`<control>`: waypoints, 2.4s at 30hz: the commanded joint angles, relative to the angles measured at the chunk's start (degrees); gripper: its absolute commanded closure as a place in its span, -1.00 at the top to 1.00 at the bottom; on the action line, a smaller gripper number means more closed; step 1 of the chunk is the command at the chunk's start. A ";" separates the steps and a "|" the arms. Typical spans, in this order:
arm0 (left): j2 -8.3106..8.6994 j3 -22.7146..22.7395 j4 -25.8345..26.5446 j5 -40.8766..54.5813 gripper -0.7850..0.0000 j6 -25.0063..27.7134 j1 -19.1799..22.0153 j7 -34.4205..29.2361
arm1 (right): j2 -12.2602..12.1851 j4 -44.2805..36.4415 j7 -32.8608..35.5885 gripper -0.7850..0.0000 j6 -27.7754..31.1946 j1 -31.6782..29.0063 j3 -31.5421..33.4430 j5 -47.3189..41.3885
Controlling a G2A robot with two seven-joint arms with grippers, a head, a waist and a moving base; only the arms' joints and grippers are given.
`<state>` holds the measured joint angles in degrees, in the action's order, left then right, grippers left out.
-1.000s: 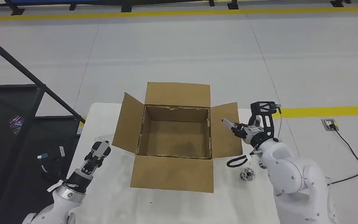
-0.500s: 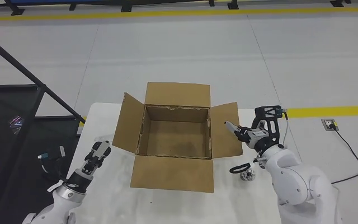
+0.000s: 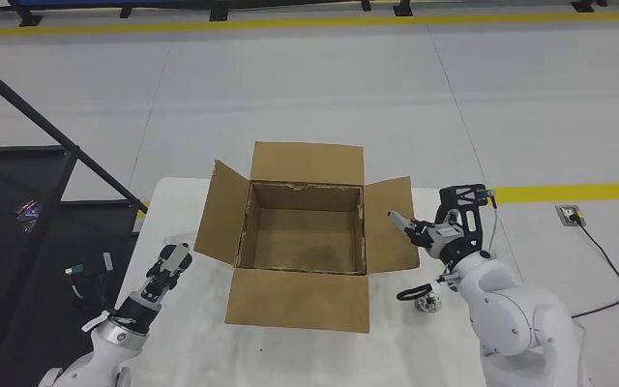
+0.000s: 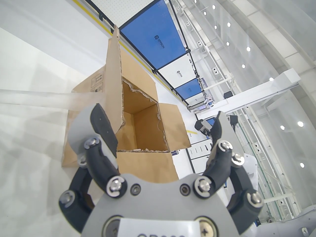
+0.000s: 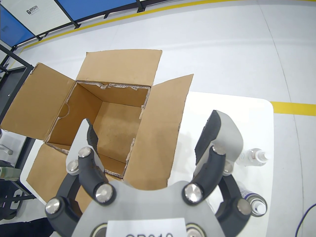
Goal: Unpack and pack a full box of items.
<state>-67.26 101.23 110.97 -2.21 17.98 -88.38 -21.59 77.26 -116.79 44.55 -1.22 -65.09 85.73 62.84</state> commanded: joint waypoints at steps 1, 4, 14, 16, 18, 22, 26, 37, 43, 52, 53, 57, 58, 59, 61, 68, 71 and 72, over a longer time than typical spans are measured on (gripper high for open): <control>0.06 0.46 -0.29 0.91 1.00 0.15 0.03 -0.48 | -0.29 -1.82 0.35 1.00 2.20 -1.14 0.24 1.46; 0.23 1.51 -0.84 1.82 1.00 0.66 0.10 -1.71 | -0.91 -5.90 1.54 1.00 6.37 -4.79 1.59 4.67; 0.67 3.42 -3.91 4.65 1.00 0.60 1.26 -4.26 | -2.68 -12.42 3.94 1.00 19.71 -20.29 6.10 11.80; 0.68 3.43 -3.98 4.69 1.00 0.62 1.29 -4.27 | -2.77 -10.94 3.08 1.00 19.02 -22.50 6.18 13.21; 0.68 3.43 -3.98 4.69 1.00 0.62 1.29 -4.27 | -2.88 -9.41 2.59 1.00 19.04 -24.27 6.21 13.84; 0.68 3.43 -3.98 4.69 1.00 0.62 1.29 -4.27 | -3.07 -6.12 1.35 1.00 18.92 -26.76 7.00 13.33; 0.68 3.43 -3.98 4.69 1.00 0.62 1.29 -4.27 | -3.20 -0.92 1.34 1.00 18.44 -26.06 7.67 10.58; 0.68 3.43 -3.98 4.69 1.00 0.62 1.29 -4.27 | -3.30 11.68 2.22 1.00 13.35 -17.50 4.77 9.97; 0.68 3.43 -3.98 4.69 1.00 0.62 1.29 -4.27 | -3.46 14.35 2.42 0.50 12.08 -15.65 3.22 12.57; 0.68 3.43 -3.98 4.69 1.00 0.62 1.29 -4.27 | -3.60 17.44 2.38 -0.09 10.94 -13.38 1.74 13.46; 0.68 3.43 -3.98 4.69 1.00 0.62 1.29 -4.27 | -3.62 17.76 2.52 -0.15 10.82 -13.10 1.69 13.38; 0.68 3.43 -3.98 4.69 1.00 0.62 1.29 -4.27 | -3.81 17.21 2.35 -0.97 10.97 -12.85 1.98 13.59; 0.68 3.43 -3.98 4.69 1.00 0.62 1.29 -4.27 | -3.89 16.40 2.04 -1.00 11.13 -13.15 2.16 13.92; 0.68 3.43 -3.98 4.69 1.00 0.62 1.29 -4.27 | -3.97 15.23 1.67 -1.00 11.41 -13.59 2.45 13.97; 0.68 3.43 -3.98 4.69 1.00 0.62 1.29 -4.27 | -4.18 12.00 1.15 -1.00 11.86 -14.87 3.46 14.30; 0.68 3.43 -3.98 4.69 1.00 0.62 1.29 -4.27 | -4.74 -3.55 -0.91 -1.00 10.53 -19.82 8.78 15.18; 0.68 3.43 -3.98 4.69 1.00 0.62 1.29 -4.27 | -4.84 -8.55 -2.48 -1.00 9.52 -20.19 9.75 16.30; 0.68 3.43 -3.98 4.69 1.00 0.62 1.29 -4.27 | -4.82 -10.01 -2.76 -1.00 8.82 -19.95 9.81 16.22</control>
<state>-66.58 104.67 106.99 2.48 18.60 -87.09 -25.87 72.43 -125.25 42.02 8.20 -85.28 95.51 79.11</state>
